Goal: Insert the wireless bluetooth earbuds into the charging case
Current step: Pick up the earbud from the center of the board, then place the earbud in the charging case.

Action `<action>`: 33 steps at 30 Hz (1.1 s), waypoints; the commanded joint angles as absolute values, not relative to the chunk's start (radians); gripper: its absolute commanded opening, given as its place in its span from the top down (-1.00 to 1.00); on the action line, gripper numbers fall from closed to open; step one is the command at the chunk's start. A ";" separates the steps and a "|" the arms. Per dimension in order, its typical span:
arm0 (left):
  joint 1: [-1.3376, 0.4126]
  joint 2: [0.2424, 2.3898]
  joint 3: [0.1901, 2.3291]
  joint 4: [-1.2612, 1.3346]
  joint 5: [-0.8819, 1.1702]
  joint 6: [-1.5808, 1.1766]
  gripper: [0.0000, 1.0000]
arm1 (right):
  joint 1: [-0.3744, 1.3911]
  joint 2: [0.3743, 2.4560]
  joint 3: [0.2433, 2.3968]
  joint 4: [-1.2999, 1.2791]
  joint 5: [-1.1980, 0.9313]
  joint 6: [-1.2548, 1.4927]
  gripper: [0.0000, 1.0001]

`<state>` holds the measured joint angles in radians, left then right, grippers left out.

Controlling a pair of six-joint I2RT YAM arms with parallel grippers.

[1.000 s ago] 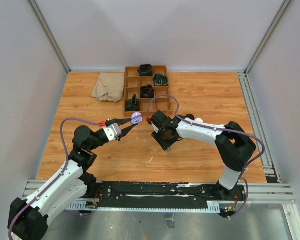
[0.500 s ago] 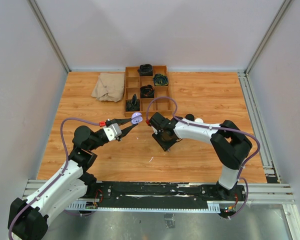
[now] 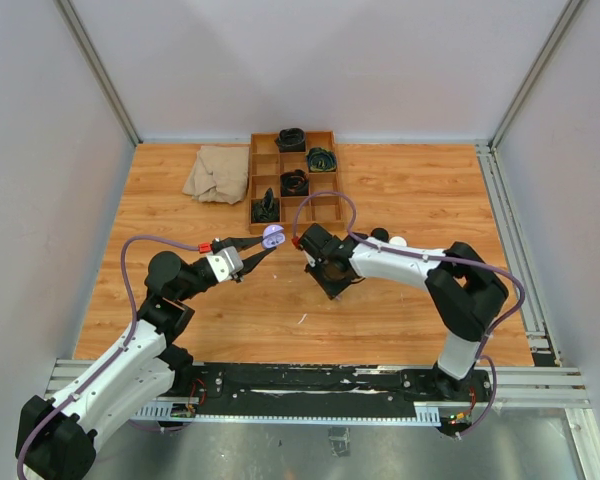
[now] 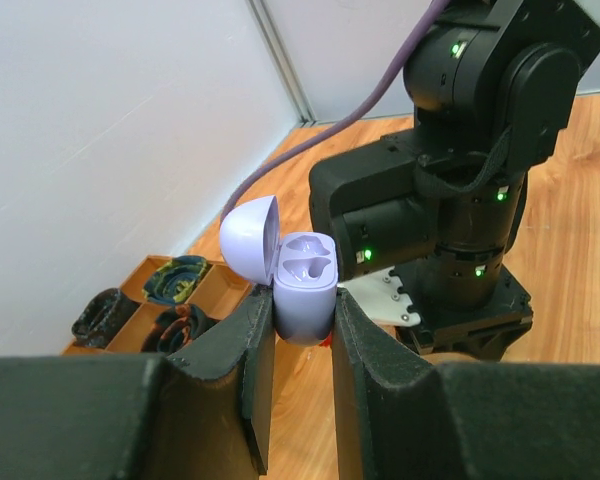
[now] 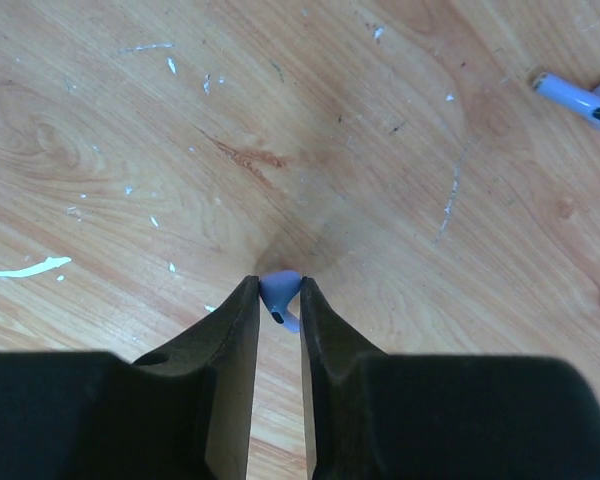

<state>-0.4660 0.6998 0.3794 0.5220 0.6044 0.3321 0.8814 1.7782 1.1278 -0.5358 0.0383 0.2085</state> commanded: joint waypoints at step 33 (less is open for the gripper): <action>-0.459 0.748 0.392 0.839 0.651 0.173 0.99 | 1.007 1.110 1.187 -0.059 0.058 0.262 0.73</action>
<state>-0.4660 0.7467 0.3809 0.7162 0.6491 0.2165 0.9546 1.1286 1.2037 -0.2199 0.0917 0.2420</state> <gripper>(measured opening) 0.279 0.198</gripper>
